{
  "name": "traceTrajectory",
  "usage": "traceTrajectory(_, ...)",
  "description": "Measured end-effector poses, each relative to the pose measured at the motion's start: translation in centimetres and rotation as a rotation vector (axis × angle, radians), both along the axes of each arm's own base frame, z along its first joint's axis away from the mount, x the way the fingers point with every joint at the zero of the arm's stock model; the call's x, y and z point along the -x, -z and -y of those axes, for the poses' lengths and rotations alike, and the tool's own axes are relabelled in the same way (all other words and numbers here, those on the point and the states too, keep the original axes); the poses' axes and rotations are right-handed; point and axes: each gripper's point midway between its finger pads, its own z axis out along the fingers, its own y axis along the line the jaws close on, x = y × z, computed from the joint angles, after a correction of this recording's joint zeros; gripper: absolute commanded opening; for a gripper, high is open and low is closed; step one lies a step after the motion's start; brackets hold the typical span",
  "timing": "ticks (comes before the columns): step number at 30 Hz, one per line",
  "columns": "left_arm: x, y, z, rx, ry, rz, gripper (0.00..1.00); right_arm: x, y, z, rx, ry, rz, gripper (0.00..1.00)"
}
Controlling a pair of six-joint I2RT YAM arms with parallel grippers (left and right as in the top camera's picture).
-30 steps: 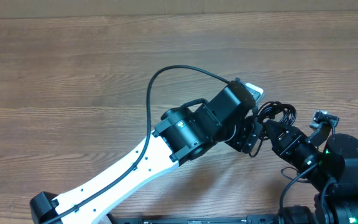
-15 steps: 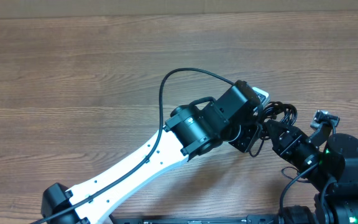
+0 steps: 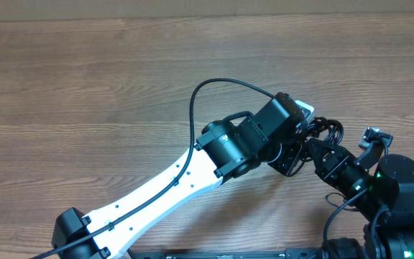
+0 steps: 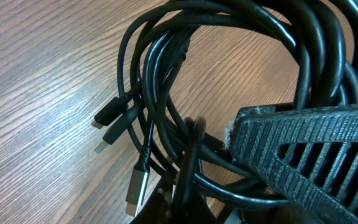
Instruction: Untangle cables
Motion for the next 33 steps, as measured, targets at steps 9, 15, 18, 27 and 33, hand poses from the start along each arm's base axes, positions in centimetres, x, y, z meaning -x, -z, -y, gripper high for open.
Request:
traceTrajectory(9, -0.6, -0.8, 0.0, 0.026, -0.052, 0.008, 0.04, 0.0, 0.0, 0.0, 0.01, -0.004, 0.006, 0.04)
traceTrajectory(15, -0.6, -3.6, -0.4, 0.086, -0.127, 0.052, 0.04, 0.0, 0.0, 0.0, 0.009, -0.005, 0.003, 0.04)
traceTrajectory(18, -0.3, -5.0, -0.7, 0.112, -0.138, 0.074, 0.04, 0.0, 0.1, 0.0, 0.01, -0.004, 0.001, 0.04)
traceTrajectory(27, -0.6, -4.7, -2.3, 0.081, -0.26, 0.047, 0.04, 0.1, 0.2, 0.1, 0.011, -0.003, -0.005, 0.04)
traceTrajectory(33, 0.7, -1.8, -5.2, -0.062, -0.342, -0.061, 0.04, 0.1, 0.2, 0.0, 0.01, -0.003, -0.004, 0.04)
